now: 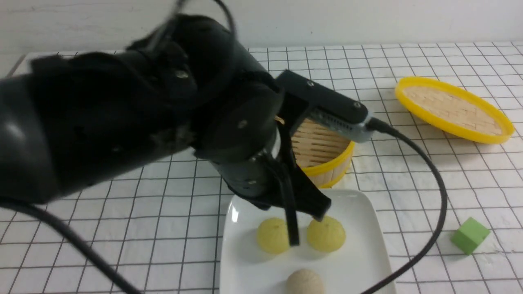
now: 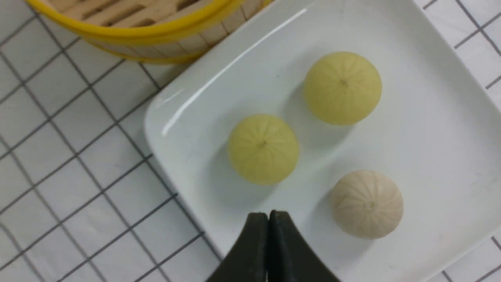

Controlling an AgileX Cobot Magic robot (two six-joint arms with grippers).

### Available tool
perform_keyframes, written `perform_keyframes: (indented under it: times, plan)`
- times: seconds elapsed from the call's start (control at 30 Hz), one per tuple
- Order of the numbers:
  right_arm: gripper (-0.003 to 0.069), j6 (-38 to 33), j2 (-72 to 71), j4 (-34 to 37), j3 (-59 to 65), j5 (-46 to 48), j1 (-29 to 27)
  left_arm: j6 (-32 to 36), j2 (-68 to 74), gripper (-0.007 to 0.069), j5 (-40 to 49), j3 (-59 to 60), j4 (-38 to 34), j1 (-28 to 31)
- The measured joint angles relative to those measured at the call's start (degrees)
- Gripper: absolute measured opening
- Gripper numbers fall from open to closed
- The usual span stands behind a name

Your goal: Put the steamed buns into the plate on the white-black tablecloth.

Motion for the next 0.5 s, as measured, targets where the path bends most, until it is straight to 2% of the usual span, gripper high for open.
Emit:
perform_keyframes:
  times: [0.3,0.5]
  plan:
    - [0.0027,0.0,0.0,-0.08,1.95,3.1,2.18,0.0,-12.34,0.0013,11.66,0.16,6.11,0.0]
    - [0.0033,0.0,0.0,-0.08,1.9,3.36,2.18,-0.7,-21.36,0.0013,11.91,5.15,2.94,0.0]
